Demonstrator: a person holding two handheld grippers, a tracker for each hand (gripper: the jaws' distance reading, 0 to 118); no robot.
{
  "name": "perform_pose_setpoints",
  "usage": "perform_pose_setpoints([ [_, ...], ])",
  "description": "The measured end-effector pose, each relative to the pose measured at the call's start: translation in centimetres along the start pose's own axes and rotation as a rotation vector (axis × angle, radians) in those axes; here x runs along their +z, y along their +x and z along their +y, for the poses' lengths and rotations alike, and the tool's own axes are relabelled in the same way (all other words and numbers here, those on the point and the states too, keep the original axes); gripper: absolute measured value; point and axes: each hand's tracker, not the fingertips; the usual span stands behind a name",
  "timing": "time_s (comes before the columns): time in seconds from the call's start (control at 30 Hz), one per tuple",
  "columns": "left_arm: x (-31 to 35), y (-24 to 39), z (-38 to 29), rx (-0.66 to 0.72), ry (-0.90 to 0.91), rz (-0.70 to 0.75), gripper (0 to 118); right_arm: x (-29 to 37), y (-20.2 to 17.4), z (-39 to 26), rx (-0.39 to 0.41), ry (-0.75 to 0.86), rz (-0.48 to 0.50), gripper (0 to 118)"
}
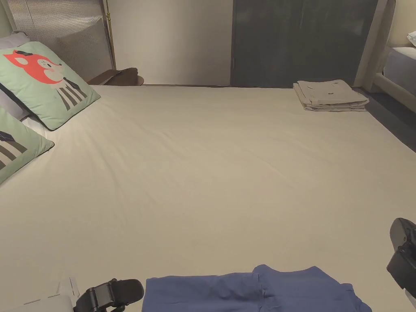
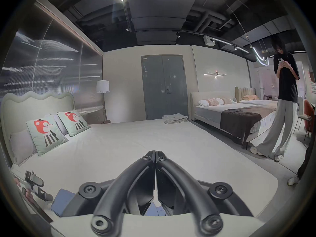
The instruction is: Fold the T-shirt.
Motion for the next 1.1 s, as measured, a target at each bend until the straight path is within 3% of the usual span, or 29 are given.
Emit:
perform_pose_setpoints([
  [0.2, -3.5, -0.2, -0.1, 0.033, -0.055, -0.088, 109, 0.2, 0.1, 0.3, 0.004, 0.001, -0.011, 0],
  [0.27, -4.9, 3.1, -1.8, 0.057, -0.066, -0.092, 104, 0.3, 0.2, 0.4, 0.002, 0.003, -0.015, 0],
  [0.33, -5.8, 3.6, -2.5, 0.038, -0.062, -0.071, 82, 0.3, 0.3, 0.4, -0.001, 0.004, -0.021, 0],
  [0.37, -6.2, 2.8, -3.1, 0.017, -0.055, -0.042, 64, 0.3, 0.3, 0.4, -0.004, 0.004, -0.022, 0],
  [0.4, -6.4, 2.9, -3.4, 0.001, -0.051, -0.002, 31, 0.4, 0.3, 0.4, -0.006, 0.003, -0.022, 0],
  [0.43, -6.5, 2.9, -3.7, -0.007, -0.041, 0.051, 31, 0.4, 0.3, 0.4, -0.004, 0.003, -0.023, 0],
  [0.5, -6.2, 2.8, -2.8, -0.002, -0.035, 0.147, 12, 0.4, 0.2, 0.3, -0.001, -0.001, -0.021, 0],
  [0.57, -4.7, 2.4, -2.6, 0.065, -0.027, 0.047, 11, 0.4, 0.1, 0.3, 0.004, -0.001, -0.018, 0],
  [0.93, 7.2, 1.6, -0.7, 0.086, 0.179, 0.207, 10, 0.0, -0.4, 0.6, -0.003, 0.011, 0.0, 0],
  [1.1, 8.7, 5.2, -1.4, 0.018, 0.213, 0.268, 10, -0.4, -1.0, 0.4, -0.007, 0.005, 0.026, 0],
])
